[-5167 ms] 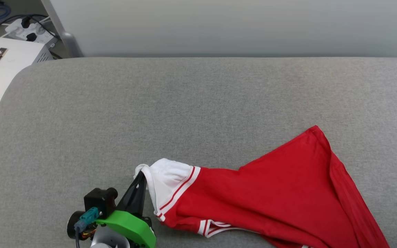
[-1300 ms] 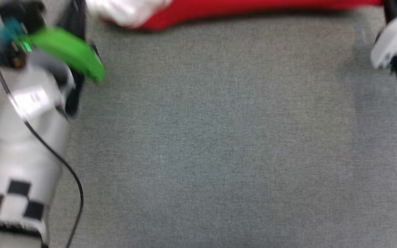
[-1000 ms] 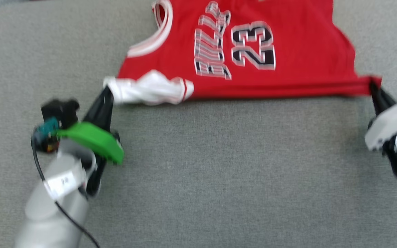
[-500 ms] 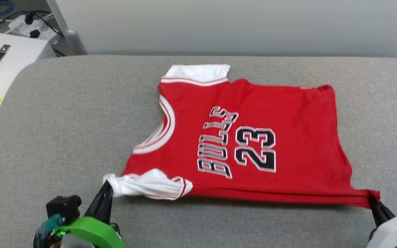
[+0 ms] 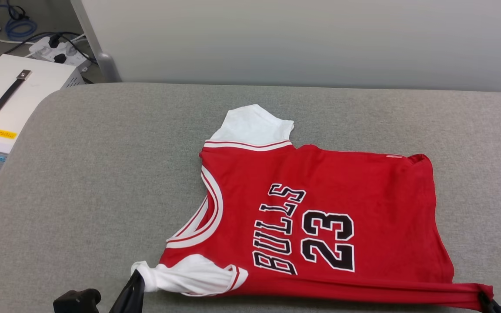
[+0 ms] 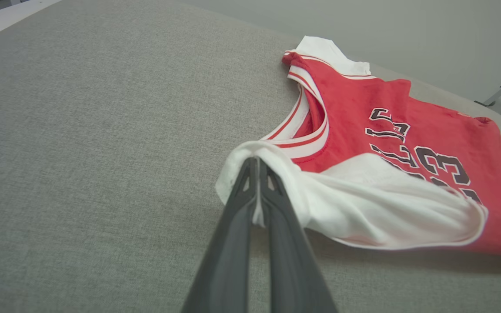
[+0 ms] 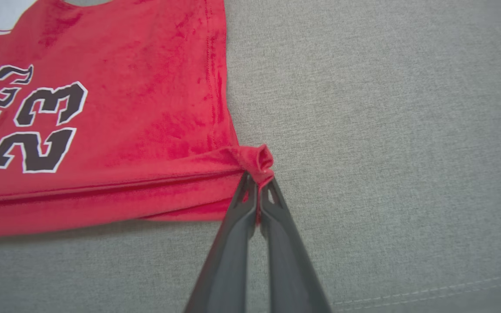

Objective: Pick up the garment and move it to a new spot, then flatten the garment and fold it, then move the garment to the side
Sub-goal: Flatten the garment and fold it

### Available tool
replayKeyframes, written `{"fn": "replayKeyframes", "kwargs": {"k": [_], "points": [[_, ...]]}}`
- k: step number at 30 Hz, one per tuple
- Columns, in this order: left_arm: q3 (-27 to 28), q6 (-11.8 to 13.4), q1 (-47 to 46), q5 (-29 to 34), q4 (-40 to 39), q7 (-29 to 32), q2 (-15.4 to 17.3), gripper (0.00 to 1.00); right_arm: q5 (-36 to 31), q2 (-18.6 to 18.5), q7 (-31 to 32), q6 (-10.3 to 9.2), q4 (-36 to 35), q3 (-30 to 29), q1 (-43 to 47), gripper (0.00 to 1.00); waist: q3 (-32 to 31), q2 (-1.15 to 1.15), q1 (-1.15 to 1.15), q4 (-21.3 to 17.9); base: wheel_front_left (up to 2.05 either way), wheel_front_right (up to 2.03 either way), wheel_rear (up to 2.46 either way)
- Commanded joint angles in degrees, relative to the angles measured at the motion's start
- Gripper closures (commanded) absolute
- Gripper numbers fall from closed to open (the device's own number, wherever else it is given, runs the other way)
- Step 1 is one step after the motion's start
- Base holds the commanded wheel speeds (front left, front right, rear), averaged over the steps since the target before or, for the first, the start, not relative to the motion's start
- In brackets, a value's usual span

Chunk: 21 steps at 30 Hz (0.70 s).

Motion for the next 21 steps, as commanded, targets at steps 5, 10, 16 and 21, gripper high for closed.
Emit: {"fn": "replayKeyframes", "kwargs": {"k": [5, 10, 16, 21], "points": [[-0.69, -0.63, -4.08, 0.74, -0.29, 1.34, 1.29, 1.00, -2.13, -0.55, 0.52, -0.54, -0.47, 0.15, -3.25, 1.00, 2.48, 0.00, 0.01, -0.29, 0.00, 0.00, 0.00], [-2.33, -3.08, -11.82, 1.63, 2.71, 1.79, 0.76, 1.00, -2.91, -2.25, 0.50, -0.54, 1.70, 2.29, -9.10, 1.00, 5.67, 0.00, 0.01, -0.36, 0.00, 0.00, 0.00], [-3.79, -5.90, -19.86, 1.99, 9.00, 1.45, -0.56, 1.00, -3.08, -4.76, -0.74, -0.54, 6.24, 4.93, -15.63, 1.00, 9.21, 0.00, 0.01, -0.53, 0.00, 0.00, 0.00], [-4.81, -7.93, -23.85, 1.21, 14.85, 0.72, -2.56, 1.00, -2.59, -5.90, -2.98, -0.54, 11.62, 7.86, -19.20, 1.00, 11.68, 0.00, 0.01, -0.58, 0.00, 0.00, 0.00]]}}
